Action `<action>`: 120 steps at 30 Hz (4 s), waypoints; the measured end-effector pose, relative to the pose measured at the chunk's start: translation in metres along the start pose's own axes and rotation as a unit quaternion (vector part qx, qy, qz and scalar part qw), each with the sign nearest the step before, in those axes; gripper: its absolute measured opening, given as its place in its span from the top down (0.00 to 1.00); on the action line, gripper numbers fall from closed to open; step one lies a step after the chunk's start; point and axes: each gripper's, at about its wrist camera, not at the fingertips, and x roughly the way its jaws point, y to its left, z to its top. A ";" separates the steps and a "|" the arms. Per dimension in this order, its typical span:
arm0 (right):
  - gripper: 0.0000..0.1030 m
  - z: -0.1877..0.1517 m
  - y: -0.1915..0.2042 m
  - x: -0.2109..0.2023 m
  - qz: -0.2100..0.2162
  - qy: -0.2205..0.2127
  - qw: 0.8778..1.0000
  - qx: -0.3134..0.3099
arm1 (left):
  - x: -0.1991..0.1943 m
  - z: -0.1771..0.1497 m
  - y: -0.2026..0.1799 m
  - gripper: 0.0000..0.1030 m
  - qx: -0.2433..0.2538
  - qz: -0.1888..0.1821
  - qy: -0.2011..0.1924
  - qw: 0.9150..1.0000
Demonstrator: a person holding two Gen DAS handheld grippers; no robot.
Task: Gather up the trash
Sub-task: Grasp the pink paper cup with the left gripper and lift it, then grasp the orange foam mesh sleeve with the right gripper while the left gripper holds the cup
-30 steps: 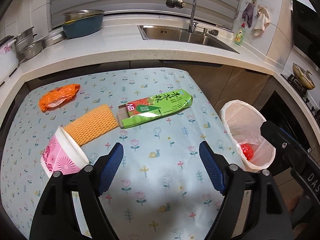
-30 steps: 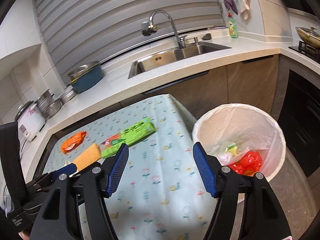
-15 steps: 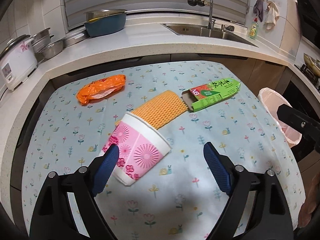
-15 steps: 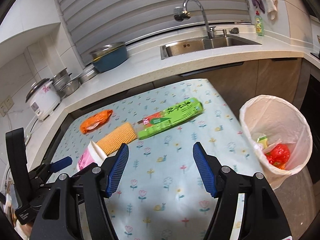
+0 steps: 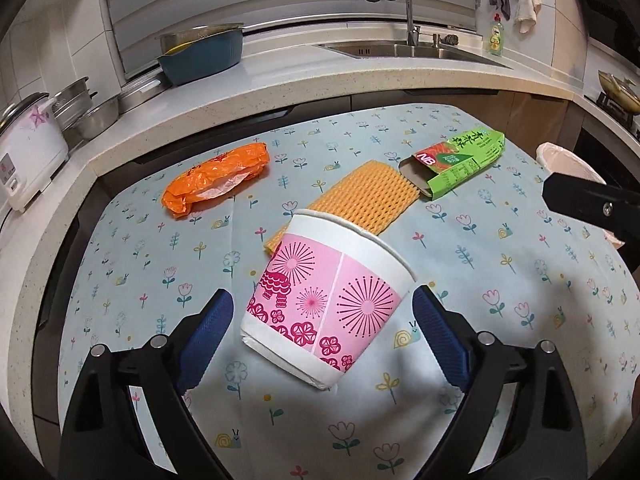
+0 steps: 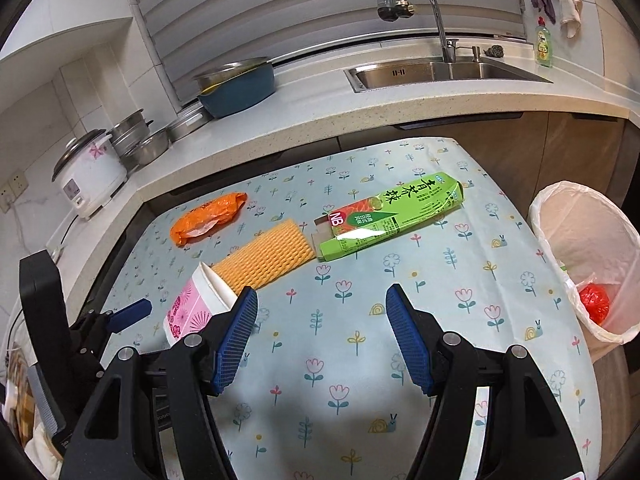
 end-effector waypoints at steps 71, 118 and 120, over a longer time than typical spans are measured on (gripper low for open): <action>0.37 -0.001 0.011 0.031 0.011 0.022 1.000 -0.003 | -0.002 -0.001 0.013 0.29 -0.140 -0.034 0.046 0.989; 0.77 0.020 0.098 0.156 -0.043 0.078 0.990 -0.106 | 0.011 0.003 0.111 0.29 -0.231 0.042 0.027 0.972; 0.80 0.018 0.092 0.149 -0.024 0.085 0.992 -0.091 | 0.007 0.003 0.105 0.29 -0.228 0.038 0.027 0.973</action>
